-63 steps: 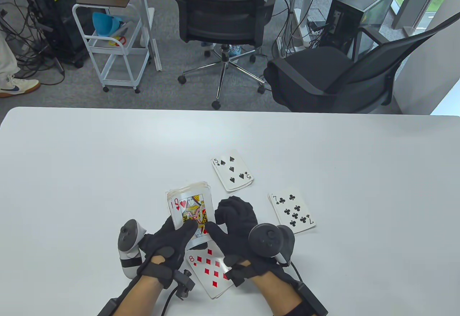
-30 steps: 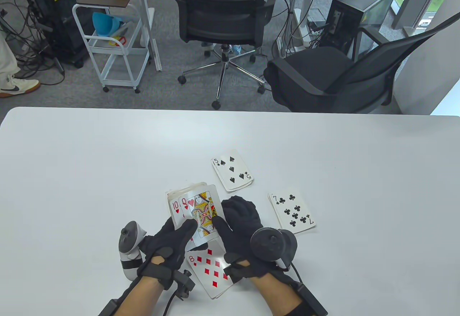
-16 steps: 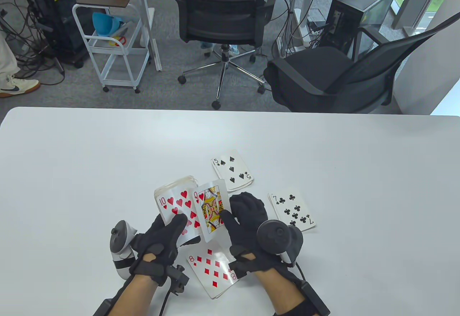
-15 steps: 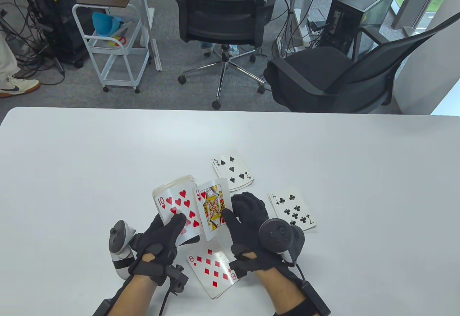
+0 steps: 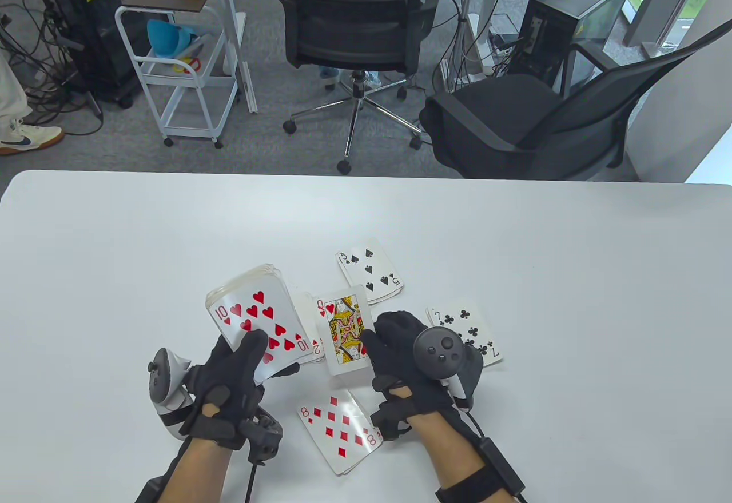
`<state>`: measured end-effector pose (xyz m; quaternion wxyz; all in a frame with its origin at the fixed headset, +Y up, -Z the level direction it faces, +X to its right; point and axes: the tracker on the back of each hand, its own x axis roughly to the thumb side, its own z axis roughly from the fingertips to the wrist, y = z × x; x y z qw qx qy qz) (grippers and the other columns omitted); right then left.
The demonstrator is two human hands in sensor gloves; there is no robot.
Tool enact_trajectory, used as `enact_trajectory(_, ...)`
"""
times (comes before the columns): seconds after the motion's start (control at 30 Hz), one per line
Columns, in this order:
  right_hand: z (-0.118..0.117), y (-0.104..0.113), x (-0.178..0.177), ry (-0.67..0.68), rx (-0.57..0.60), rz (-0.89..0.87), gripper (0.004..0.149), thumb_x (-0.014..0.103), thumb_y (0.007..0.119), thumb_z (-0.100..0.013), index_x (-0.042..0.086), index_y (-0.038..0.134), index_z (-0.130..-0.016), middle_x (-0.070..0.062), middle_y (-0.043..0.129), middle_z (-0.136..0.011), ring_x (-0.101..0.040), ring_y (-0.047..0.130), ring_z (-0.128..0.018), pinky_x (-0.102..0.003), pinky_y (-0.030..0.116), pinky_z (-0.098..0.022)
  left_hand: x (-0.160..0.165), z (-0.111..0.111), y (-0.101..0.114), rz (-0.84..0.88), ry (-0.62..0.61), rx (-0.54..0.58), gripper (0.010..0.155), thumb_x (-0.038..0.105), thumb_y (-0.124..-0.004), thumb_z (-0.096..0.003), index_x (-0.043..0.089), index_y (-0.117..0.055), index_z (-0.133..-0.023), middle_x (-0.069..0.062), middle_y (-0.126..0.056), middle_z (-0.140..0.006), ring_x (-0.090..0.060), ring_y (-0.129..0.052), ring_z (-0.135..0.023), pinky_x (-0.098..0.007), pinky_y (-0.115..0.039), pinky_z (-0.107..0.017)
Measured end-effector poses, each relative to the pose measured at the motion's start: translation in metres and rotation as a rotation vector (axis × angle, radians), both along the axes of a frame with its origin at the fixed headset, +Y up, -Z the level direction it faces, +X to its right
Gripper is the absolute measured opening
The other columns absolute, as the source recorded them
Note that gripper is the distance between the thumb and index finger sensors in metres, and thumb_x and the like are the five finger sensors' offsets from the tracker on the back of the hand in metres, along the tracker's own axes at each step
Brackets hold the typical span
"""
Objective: Playing card suit sorting
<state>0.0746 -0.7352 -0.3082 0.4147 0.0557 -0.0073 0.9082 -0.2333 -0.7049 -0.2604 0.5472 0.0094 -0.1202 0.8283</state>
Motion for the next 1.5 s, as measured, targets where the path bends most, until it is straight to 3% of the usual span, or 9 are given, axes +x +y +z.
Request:
enact_trajectory(0.27, -0.024, 0.009, -0.043, 0.078, -0.145, 0.234, 0.038, 0.039, 0.084, -0.055, 0.008, 0.084, -0.078, -0.019, 0.064, -0.099, -0.053, 0.044, -0.102, -0.076, 0.027, -0.067, -0.013, -0.001, 0.005, 0.038, 0.04, 0.015, 0.06, 0.047, -0.079, -0.0549, 0.021, -0.058, -0.105, -0.005, -0.078, -0.101, -0.031, -0.094, -0.084, -0.042, -0.095, -0.047)
enact_trajectory(0.43, -0.045, 0.019, -0.082, 0.096, -0.146, 0.312, 0.038, 0.04, 0.083, -0.055, 0.009, 0.083, -0.078, -0.018, 0.063, -0.1, -0.052, 0.043, -0.102, -0.076, 0.027, -0.067, -0.005, 0.002, 0.004, 0.028, 0.036, 0.018, 0.06, 0.049, -0.078, -0.055, 0.021, -0.059, -0.104, -0.005, -0.079, -0.1, -0.031, -0.095, -0.083, -0.042, -0.095, -0.047)
enact_trajectory(0.6, -0.061, 0.004, -0.122, 0.082, -0.196, 0.401, 0.038, 0.039, 0.083, -0.055, 0.008, 0.084, -0.078, -0.019, 0.062, -0.1, -0.052, 0.042, -0.102, -0.076, 0.026, -0.067, -0.001, 0.003, 0.002, 0.024, 0.033, 0.013, 0.061, 0.051, -0.078, -0.0547, 0.021, -0.06, -0.104, -0.005, -0.079, -0.099, -0.031, -0.095, -0.082, -0.042, -0.095, -0.046)
enact_trajectory(0.73, -0.063, -0.013, -0.145, 0.04, -0.223, 0.737, 0.04, 0.041, 0.083, -0.056, 0.008, 0.083, -0.078, -0.018, 0.066, -0.096, -0.051, 0.051, -0.098, -0.076, 0.025, -0.067, -0.001, 0.003, 0.003, 0.024, 0.036, 0.009, 0.061, 0.051, -0.078, -0.0547, 0.021, -0.06, -0.104, -0.005, -0.08, -0.099, -0.031, -0.095, -0.082, -0.042, -0.095, -0.046)
enact_trajectory(0.8, -0.062, -0.02, -0.149, 0.042, -0.236, 0.8, 0.04, 0.042, 0.085, -0.055, 0.008, 0.084, -0.076, -0.018, 0.067, -0.095, -0.051, 0.053, -0.096, -0.076, 0.026, -0.068, -0.001, 0.002, 0.003, 0.022, 0.036, 0.009, 0.061, 0.052, -0.078, -0.0546, 0.021, -0.06, -0.104, -0.005, -0.08, -0.099, -0.031, -0.095, -0.082, -0.042, -0.095, -0.046)
enact_trajectory(0.93, -0.061, -0.015, -0.143, 0.032, -0.152, 0.814, 0.041, 0.048, 0.089, -0.052, 0.013, 0.081, -0.073, -0.015, 0.068, -0.093, -0.05, 0.054, -0.095, -0.075, 0.029, -0.068, 0.001, 0.002, 0.001, 0.019, 0.028, 0.003, 0.061, 0.052, -0.078, -0.0547, 0.021, -0.06, -0.104, -0.005, -0.08, -0.099, -0.031, -0.095, -0.083, -0.042, -0.095, -0.046)
enact_trajectory(1.23, -0.025, 0.02, -0.061, 0.107, -0.063, 0.226, 0.045, 0.051, 0.078, -0.055, 0.012, 0.082, -0.076, -0.018, 0.066, -0.098, -0.052, 0.048, -0.1, -0.075, 0.03, -0.068, 0.01, 0.002, -0.002, -0.015, 0.007, -0.015, 0.06, 0.051, -0.078, -0.0548, 0.021, -0.06, -0.104, -0.005, -0.08, -0.099, -0.031, -0.095, -0.082, -0.042, -0.095, -0.046)
enact_trajectory(1.37, -0.008, 0.023, -0.02, 0.093, 0.029, -0.018, 0.046, 0.051, 0.076, -0.055, 0.012, 0.082, -0.078, -0.018, 0.066, -0.099, -0.052, 0.048, -0.1, -0.075, 0.031, -0.067, 0.018, 0.001, -0.008, -0.07, -0.021, -0.051, 0.06, 0.05, -0.077, -0.0551, 0.02, -0.059, -0.104, -0.008, -0.078, -0.1, -0.032, -0.095, -0.083, -0.043, -0.095, -0.046)
enact_trajectory(1.5, -0.002, 0.018, -0.004, 0.075, 0.083, -0.166, 0.046, 0.05, 0.076, -0.055, 0.011, 0.082, -0.079, -0.018, 0.067, -0.099, -0.052, 0.051, -0.099, -0.075, 0.033, -0.067, 0.023, 0.0, -0.016, -0.151, -0.033, -0.095, 0.06, 0.046, -0.079, -0.0552, 0.02, -0.057, -0.105, -0.008, -0.077, -0.101, -0.032, -0.094, -0.084, -0.042, -0.095, -0.047)
